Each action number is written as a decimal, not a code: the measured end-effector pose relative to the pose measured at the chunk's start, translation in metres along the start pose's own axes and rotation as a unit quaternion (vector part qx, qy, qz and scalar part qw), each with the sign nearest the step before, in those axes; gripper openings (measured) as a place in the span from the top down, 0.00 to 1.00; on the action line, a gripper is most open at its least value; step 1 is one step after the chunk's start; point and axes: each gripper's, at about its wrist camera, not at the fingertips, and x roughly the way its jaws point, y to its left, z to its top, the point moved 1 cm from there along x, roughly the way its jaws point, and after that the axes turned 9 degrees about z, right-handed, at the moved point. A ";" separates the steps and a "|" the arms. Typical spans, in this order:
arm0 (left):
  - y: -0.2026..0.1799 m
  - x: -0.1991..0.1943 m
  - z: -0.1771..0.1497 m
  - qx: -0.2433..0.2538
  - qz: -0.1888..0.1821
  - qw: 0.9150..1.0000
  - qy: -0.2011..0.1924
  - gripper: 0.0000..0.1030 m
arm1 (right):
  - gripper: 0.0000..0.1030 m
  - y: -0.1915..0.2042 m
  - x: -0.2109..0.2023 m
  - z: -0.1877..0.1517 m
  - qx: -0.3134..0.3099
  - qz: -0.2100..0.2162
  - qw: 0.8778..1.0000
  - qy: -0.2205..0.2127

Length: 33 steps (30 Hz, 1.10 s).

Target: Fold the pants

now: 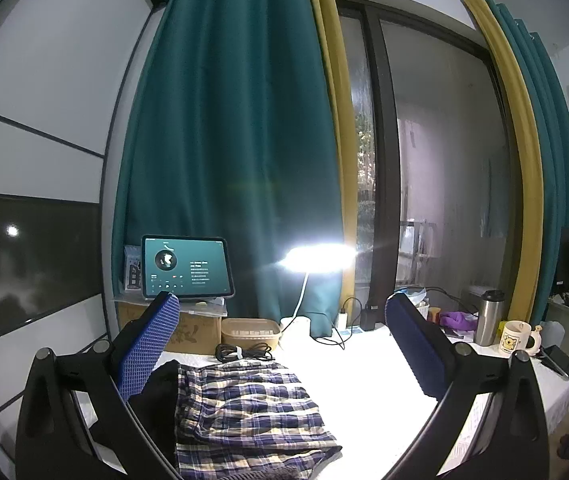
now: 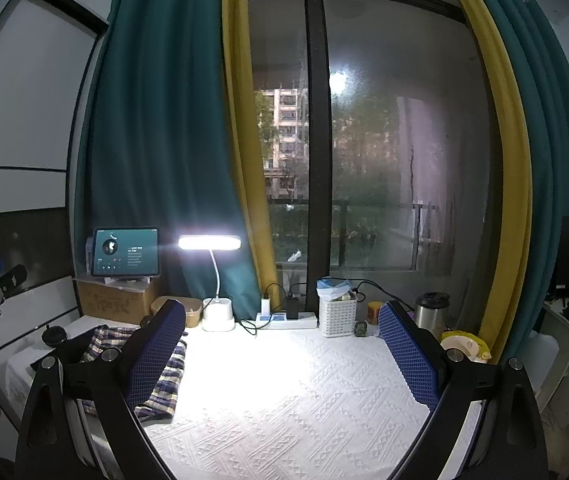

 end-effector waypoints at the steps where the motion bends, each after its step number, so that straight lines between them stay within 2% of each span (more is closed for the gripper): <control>1: 0.000 -0.001 0.000 0.000 0.001 1.000 0.000 0.01 | 0.05 0.000 0.000 0.000 0.000 0.000 1.000 0.000; 33: -0.002 -0.003 0.001 0.004 -0.001 1.000 0.005 0.01 | 0.05 -0.004 0.003 -0.001 0.004 -0.007 1.000 0.008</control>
